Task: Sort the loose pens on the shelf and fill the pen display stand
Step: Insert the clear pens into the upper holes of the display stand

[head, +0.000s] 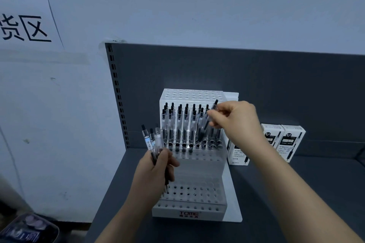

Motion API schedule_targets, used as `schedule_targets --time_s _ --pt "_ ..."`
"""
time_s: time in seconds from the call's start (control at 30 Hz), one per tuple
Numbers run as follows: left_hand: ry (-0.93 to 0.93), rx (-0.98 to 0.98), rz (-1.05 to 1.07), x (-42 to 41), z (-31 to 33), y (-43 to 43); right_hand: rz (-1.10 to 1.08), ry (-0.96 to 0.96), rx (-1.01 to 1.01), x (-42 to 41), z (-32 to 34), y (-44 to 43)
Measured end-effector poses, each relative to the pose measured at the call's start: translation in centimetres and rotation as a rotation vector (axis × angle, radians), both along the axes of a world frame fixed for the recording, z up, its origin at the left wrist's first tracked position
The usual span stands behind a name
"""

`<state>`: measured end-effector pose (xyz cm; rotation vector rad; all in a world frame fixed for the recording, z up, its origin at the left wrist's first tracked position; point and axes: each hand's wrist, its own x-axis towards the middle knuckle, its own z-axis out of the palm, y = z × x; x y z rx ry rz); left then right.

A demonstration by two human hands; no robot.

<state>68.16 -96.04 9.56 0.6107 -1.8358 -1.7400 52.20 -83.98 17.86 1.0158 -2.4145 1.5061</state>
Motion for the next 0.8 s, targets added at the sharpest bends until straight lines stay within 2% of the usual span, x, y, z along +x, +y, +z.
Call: schedule_targets --time_s 0.13,0.23,0.4,0.5,0.57,0.7,0.8 --pt "0.054 0.141 -0.034 -0.1 0.4 0.1 0.005 0.069 0.225 -0.1 -0.7 -1.3" --pt "0.01 0.062 -0.035 0.0 0.2 -0.1 0.008 0.035 0.351 0.0 -1.4 -1.8" --pt "-0.031 0.035 -0.067 0.0 -0.1 -0.2 0.048 -0.053 0.331 0.2 -1.5 -1.8" --pt "-0.003 -0.003 -0.113 -0.1 0.2 0.2 -0.004 0.02 0.378 0.2 -1.5 -1.3" --pt "0.011 0.009 -0.15 -0.4 0.4 0.4 -0.009 0.024 0.328 0.7 -1.4 -0.7" --pt "0.001 -0.029 -0.211 -1.1 0.4 1.0 0.261 -0.246 0.164 2.3 -1.4 0.0" --pt "-0.007 -0.023 -0.221 -1.6 0.3 1.4 0.313 -0.271 0.131 2.3 -1.6 0.5"
